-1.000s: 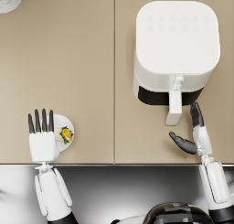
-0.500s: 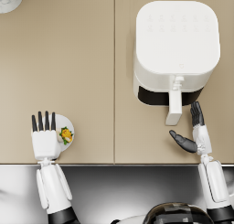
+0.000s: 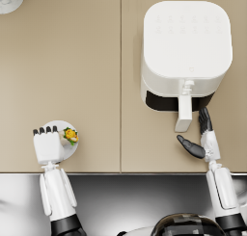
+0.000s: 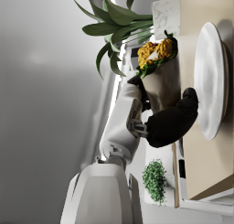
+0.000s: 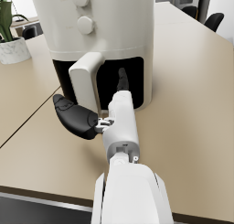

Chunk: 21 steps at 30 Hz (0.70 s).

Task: Pick up the chicken rolls and place it into the air fryer

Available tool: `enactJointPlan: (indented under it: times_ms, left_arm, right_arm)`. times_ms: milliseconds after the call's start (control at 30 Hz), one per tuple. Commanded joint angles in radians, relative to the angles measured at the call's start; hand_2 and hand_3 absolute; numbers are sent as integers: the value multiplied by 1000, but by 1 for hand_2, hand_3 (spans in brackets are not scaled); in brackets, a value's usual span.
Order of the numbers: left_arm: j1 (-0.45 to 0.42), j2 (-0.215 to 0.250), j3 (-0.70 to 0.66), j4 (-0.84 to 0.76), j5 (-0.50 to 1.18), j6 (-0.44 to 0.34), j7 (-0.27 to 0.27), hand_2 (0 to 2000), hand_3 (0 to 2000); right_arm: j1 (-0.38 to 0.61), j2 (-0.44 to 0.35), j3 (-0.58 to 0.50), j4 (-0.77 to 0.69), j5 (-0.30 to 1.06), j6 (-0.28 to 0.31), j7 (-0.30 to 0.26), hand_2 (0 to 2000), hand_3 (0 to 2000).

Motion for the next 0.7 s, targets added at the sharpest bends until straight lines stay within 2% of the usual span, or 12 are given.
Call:
enactJointPlan:
  times_ms: [33, 133, 300, 500, 533, 567, 667, 700]
  left_arm:
    - [54, -18, 42, -116, 0, 13, 10, 2000, 2000]
    - [66, -20, 80, -204, 0, 48, 50, 2000, 2000]
    - [86, -13, 130, -252, -1, 172, 137, 2000, 2000]
    - [127, -4, 183, -279, -1, 233, 167, 2000, 2000]
    - [139, -2, 199, -276, -1, 238, 168, 2000, 2000]
    - [146, 1, 217, -279, -1, 241, 169, 2000, 2000]
    - [173, 12, 263, -264, -1, 248, 170, 2000, 2000]
    - [181, 16, 280, -265, -1, 250, 170, 2000, 2000]
  right_arm:
    - [45, -17, 28, -87, 0, 0, 0, 0, 0]
    - [69, -31, 56, -141, 0, 0, 0, 0, 0]
    - [107, -53, 84, -212, 0, 0, 0, 0, 0]
    - [138, -76, 115, -228, 0, -1, 0, 0, 0]
    - [140, -76, 122, -223, 1, -11, 0, 1361, 327]
    - [143, -76, 129, -214, 2, -35, 0, 2000, 653]
    - [155, -77, 148, -207, 4, -127, 0, 2000, 1633]
    - [148, -73, 163, -190, 4, -131, 0, 2000, 1960]
